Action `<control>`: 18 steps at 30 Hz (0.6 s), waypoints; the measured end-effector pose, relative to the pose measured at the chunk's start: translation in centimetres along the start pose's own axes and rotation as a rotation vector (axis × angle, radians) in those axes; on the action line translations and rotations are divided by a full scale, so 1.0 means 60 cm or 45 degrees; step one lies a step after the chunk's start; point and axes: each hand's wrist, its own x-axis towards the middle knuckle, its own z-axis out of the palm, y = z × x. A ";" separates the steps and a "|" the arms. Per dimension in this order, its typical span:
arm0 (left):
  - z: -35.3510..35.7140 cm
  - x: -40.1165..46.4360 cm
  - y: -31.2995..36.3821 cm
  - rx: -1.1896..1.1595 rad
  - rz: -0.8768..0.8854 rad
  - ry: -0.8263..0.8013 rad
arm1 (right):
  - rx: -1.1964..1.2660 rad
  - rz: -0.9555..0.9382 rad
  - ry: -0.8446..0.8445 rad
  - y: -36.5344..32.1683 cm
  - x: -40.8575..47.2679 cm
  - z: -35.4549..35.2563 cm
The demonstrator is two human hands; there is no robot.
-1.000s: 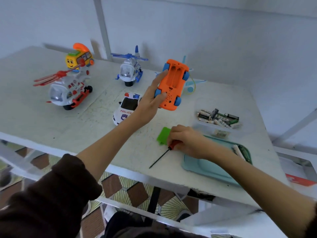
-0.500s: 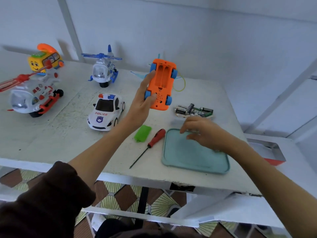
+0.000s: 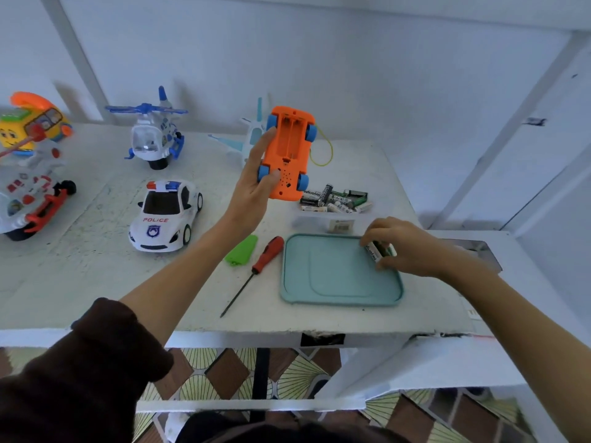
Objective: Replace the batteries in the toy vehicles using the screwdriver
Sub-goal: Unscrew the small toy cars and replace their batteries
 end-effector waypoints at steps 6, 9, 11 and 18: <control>0.004 0.003 0.001 0.023 -0.010 -0.031 | 0.380 -0.049 0.239 -0.020 -0.008 -0.011; 0.009 0.004 0.001 -0.006 -0.020 -0.022 | 0.785 -0.057 0.375 -0.051 -0.004 -0.027; 0.012 0.003 -0.001 -0.010 -0.002 -0.024 | 1.005 -0.091 0.455 -0.076 0.003 -0.042; 0.022 -0.004 -0.006 -0.009 0.014 -0.018 | 0.942 -0.156 0.798 -0.134 0.065 -0.106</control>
